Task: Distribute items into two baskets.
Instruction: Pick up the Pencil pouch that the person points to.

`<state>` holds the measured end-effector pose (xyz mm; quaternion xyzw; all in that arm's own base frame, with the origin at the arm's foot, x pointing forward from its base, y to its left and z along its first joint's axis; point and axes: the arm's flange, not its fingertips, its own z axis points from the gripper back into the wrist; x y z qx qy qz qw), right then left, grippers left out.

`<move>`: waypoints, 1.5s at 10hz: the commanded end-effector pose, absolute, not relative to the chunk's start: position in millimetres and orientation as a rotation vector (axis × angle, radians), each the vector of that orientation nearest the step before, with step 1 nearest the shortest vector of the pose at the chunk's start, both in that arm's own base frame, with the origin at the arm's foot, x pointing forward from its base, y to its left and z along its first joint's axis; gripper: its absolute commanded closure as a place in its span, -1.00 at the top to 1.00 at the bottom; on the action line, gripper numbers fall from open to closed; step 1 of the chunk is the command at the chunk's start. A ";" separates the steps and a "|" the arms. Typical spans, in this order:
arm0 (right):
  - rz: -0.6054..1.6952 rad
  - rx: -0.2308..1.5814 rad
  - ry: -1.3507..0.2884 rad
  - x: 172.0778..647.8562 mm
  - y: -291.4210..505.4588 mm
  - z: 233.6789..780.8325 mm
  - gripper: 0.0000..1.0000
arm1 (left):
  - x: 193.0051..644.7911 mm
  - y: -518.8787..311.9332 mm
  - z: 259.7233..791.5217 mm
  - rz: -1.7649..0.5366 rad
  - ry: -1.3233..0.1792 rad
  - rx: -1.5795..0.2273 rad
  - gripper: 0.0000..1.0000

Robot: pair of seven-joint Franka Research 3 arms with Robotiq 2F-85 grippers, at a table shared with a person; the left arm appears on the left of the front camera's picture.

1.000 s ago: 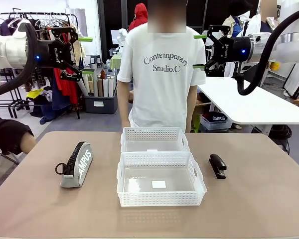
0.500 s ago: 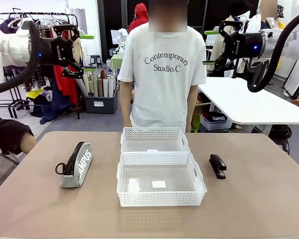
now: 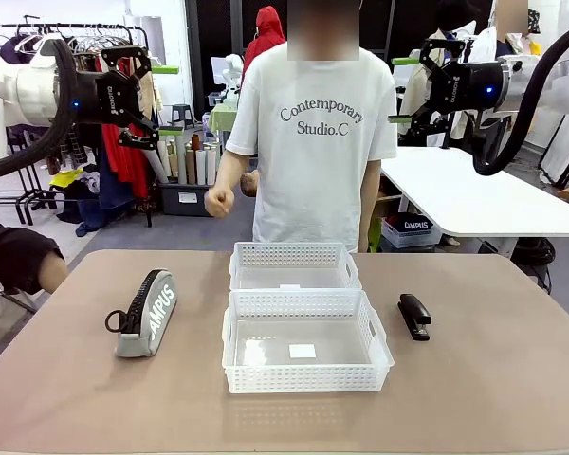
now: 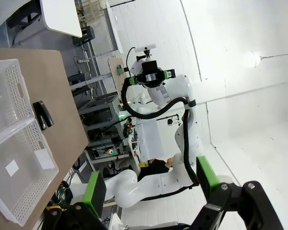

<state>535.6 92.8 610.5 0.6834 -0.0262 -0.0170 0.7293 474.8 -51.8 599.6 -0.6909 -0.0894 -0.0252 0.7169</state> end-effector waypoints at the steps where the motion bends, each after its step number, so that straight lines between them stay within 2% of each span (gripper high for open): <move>1: -0.040 1.506 -0.062 535.5 92.5 611.5 1.00 | 474.9 -51.8 599.7 -0.055 -0.199 -1.529 1.00; 15: -0.040 1.506 -0.062 535.5 92.5 611.5 1.00 | 474.9 -51.8 599.7 -0.055 -0.199 -1.529 1.00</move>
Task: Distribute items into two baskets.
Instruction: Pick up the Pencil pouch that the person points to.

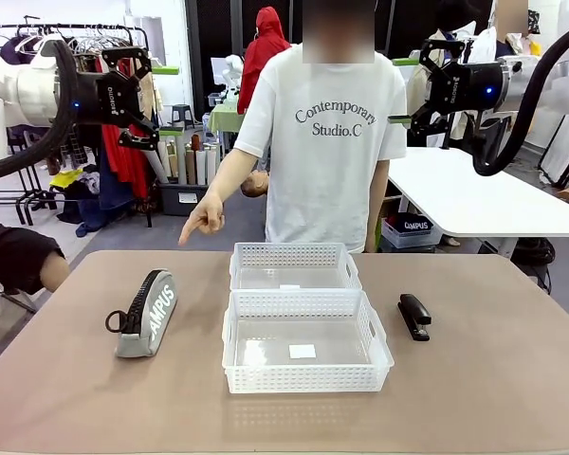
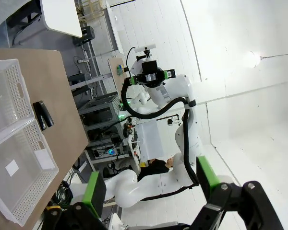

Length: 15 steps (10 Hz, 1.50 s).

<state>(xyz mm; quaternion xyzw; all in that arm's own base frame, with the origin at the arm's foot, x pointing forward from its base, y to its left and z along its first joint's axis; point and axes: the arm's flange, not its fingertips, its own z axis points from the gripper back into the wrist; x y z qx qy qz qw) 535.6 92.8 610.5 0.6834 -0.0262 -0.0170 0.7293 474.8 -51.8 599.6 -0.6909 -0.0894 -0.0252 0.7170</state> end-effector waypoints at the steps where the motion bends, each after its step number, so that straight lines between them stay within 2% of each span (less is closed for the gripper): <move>1: -0.040 1.506 -0.062 535.5 92.5 611.5 1.00 | 474.9 -51.8 599.7 -0.055 -0.199 -1.529 1.00; 6: -0.040 1.506 -0.062 535.5 92.5 611.5 1.00 | 474.8 -51.8 599.6 -0.056 -0.198 -1.529 1.00; 8: -0.040 1.506 -0.062 535.5 92.5 611.5 1.00 | 459.8 -57.1 599.3 -0.170 -0.034 -1.204 1.00; 11: -0.040 1.506 -0.062 535.5 92.5 611.5 1.00 | 442.0 -54.8 594.1 -0.299 0.095 -0.787 1.00; 12: -0.040 1.506 -0.062 535.5 92.5 611.5 1.00 | 433.0 -65.8 581.2 -0.311 0.125 -0.687 1.00; 14: -0.040 1.506 -0.062 535.5 92.5 611.5 1.00 | 426.5 -73.7 555.9 -0.404 0.086 -0.444 1.00; 15: -0.040 1.506 -0.062 535.5 92.5 611.5 1.00 | 424.4 -79.1 542.9 -0.418 0.075 -0.393 1.00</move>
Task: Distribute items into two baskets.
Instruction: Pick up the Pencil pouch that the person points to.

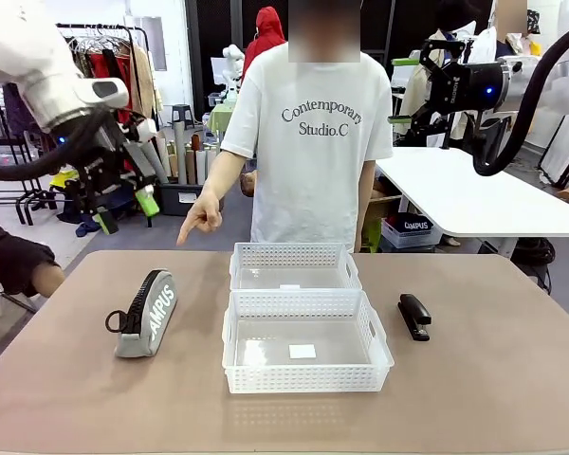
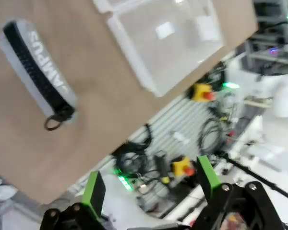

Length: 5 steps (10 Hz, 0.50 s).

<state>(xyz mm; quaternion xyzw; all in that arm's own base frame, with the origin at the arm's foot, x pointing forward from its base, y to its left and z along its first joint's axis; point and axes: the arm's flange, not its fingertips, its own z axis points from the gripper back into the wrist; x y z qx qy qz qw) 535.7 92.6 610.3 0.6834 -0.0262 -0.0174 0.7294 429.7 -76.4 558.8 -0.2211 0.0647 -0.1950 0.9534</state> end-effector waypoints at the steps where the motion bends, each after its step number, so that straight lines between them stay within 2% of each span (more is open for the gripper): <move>1: -0.040 1.506 -0.062 535.5 92.5 611.5 1.00 | 422.7 -82.5 530.8 -0.401 0.059 -0.331 1.00; 2: -0.040 1.506 -0.062 535.5 92.5 611.5 1.00 | 421.9 -88.6 522.1 -0.389 -0.006 -0.342 1.00; 3: -0.040 1.506 -0.062 535.5 92.5 611.5 1.00 | 424.8 -89.0 524.6 -0.341 -0.061 -0.490 1.00; 4: -0.040 1.506 -0.062 535.5 92.5 611.5 1.00 | 431.4 -88.6 534.1 -0.418 0.064 -0.348 1.00; 5: -0.040 1.506 -0.062 535.5 92.5 611.5 1.00 | 431.4 -88.6 534.1 -0.418 0.064 -0.348 1.00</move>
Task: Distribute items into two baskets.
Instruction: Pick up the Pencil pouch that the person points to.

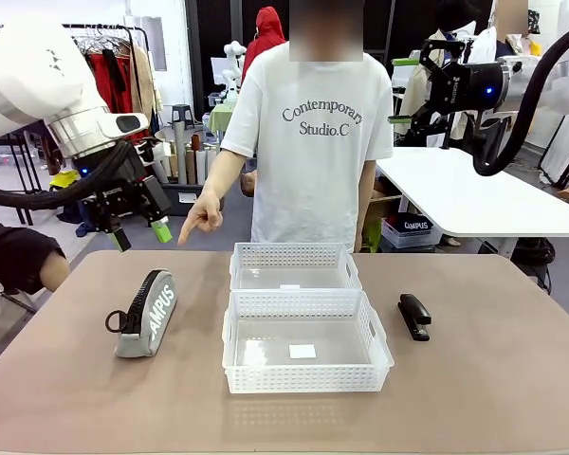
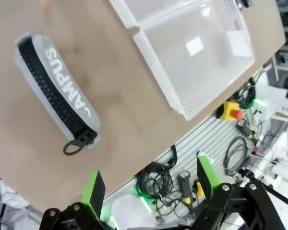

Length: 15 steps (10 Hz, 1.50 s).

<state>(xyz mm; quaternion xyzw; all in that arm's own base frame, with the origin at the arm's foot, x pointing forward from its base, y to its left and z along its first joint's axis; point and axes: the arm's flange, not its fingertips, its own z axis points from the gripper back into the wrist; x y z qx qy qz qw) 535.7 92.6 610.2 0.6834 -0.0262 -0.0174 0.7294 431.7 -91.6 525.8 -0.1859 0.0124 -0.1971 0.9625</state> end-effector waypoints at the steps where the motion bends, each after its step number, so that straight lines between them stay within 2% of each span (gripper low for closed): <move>1: -0.040 1.506 -0.062 535.5 92.5 611.5 1.00 | 431.4 -88.6 534.1 -0.418 0.064 -0.348 1.00; 4: -0.040 1.506 -0.062 535.5 92.5 611.5 1.00 | 429.2 -91.4 529.1 -0.415 0.053 -0.361 1.00; 7: -0.040 1.506 -0.062 535.5 92.5 611.5 1.00 | 444.3 -98.8 499.4 -0.194 -0.059 -0.210 1.00; 10: -0.040 1.506 -0.062 535.5 92.5 611.5 1.00 | 456.0 -105.5 463.8 -0.136 -0.126 0.014 1.00; 15: -0.040 1.506 -0.062 535.5 92.5 611.5 1.00 | 478.2 -108.7 407.4 -0.149 -0.033 -0.014 1.00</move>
